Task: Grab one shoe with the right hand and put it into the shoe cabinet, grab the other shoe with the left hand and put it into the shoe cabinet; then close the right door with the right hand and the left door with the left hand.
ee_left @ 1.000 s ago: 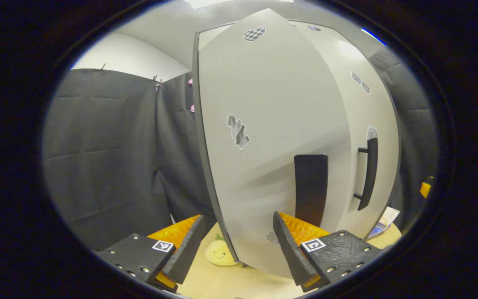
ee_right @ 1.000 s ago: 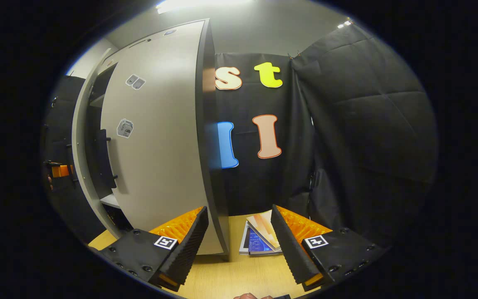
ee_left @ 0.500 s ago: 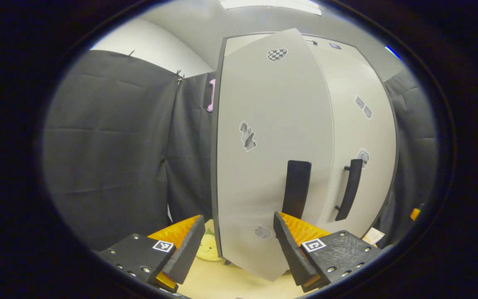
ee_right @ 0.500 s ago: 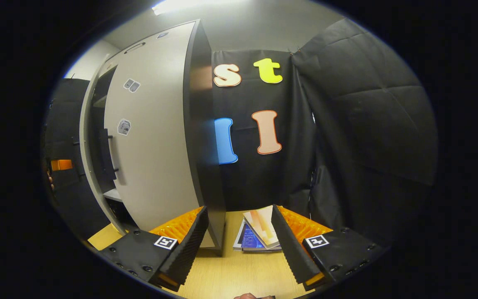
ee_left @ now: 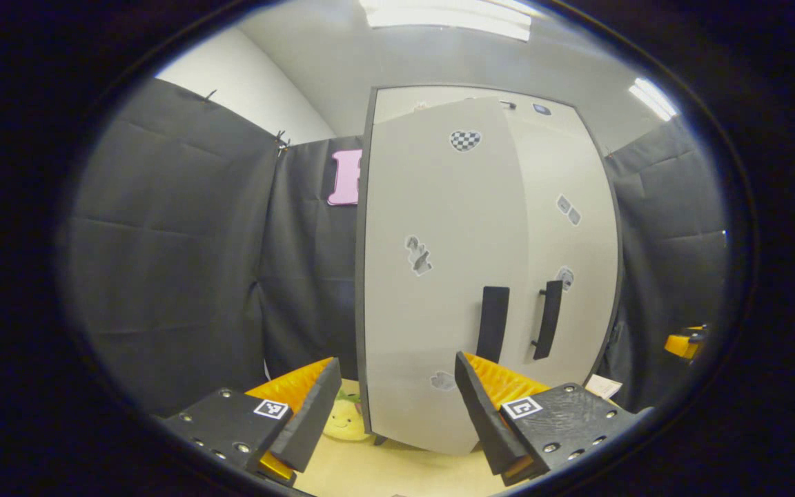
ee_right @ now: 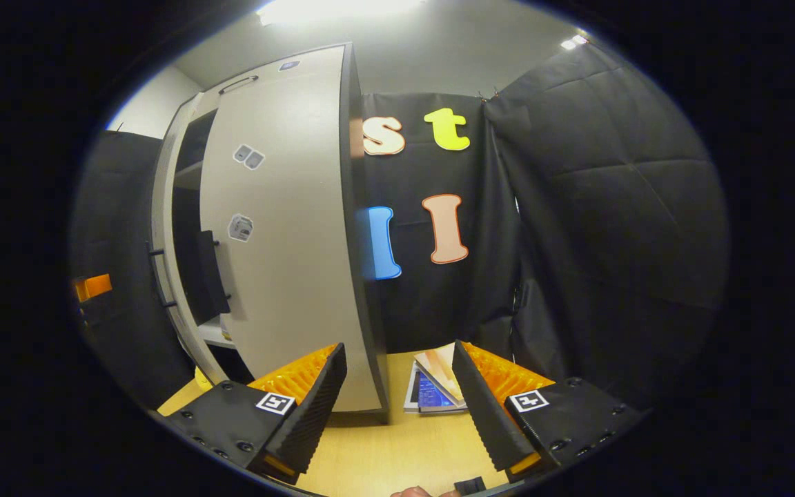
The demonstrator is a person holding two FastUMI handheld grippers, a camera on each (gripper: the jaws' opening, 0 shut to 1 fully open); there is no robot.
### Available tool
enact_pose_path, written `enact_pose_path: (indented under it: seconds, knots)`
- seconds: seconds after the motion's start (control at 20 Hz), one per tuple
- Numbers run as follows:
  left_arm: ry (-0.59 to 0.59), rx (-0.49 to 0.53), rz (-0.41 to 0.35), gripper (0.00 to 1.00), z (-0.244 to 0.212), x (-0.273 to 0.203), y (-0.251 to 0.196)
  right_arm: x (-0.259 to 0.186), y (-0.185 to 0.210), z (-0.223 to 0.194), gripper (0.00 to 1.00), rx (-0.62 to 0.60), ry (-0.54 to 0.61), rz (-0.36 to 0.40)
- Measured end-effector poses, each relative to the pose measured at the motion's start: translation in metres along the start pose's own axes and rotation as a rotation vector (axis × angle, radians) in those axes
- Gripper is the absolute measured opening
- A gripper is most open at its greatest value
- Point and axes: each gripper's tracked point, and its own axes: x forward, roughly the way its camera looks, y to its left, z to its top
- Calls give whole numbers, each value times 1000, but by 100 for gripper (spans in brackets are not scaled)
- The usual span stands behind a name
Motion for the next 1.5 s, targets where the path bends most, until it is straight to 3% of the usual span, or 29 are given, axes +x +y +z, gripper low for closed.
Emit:
enact_pose_path:
  seconds: [0.1, 0.3, 0.35, 0.4, 0.55, 0.75, 0.85, 0.9, 1.05, 1.1, 1.2, 1.25, 1.35, 1.5]
  knots:
    - [-19, 16, -24, 94, 3, -17, 10, -8, 14, 10, 97, -18, -32, -10]
    - [-81, 20, -68, 94, 8, -49, 25, -28, 47, 17, 97, -37, -82, -10]
    - [-96, 11, -76, 95, 8, -54, 27, -33, 55, 17, 92, -41, -93, -6]
    - [-105, 2, -89, 94, 5, -60, 29, -39, 64, 17, 97, -47, -104, -1]
    - [-114, -23, -103, 94, -10, -74, 36, -57, 84, 9, 97, -92, -130, 2]
    - [-62, -67, -119, 96, -45, -81, 44, -79, 105, -17, 97, -90, -83, 18]
    - [-41, -89, -141, 95, -57, -79, 45, -87, 109, -22, 97, -88, -75, 8]
    - [-30, -103, -150, 95, -63, -76, 47, -90, 110, -24, 92, -94, -70, -2]
    - [-3, -140, -161, 95, -77, -72, 55, -99, 114, -28, 97, -103, -61, -15]
    - [-4, -147, -161, 95, -77, -71, 58, -101, 114, -29, 92, -108, -60, -24]
    - [-8, -165, -163, 95, -74, -66, 61, -105, 112, -32, 97, -108, -55, -43]
    - [-15, -175, -170, 95, -70, -63, 61, -107, 112, -34, 92, -100, -57, -51]
    - [-29, -179, -183, 95, -65, -59, 60, -108, 115, -39, 97, -73, -52, -61]
    - [-48, -152, -191, 94, -66, -59, 59, -108, 120, -45, 97, -71, -37, -66]
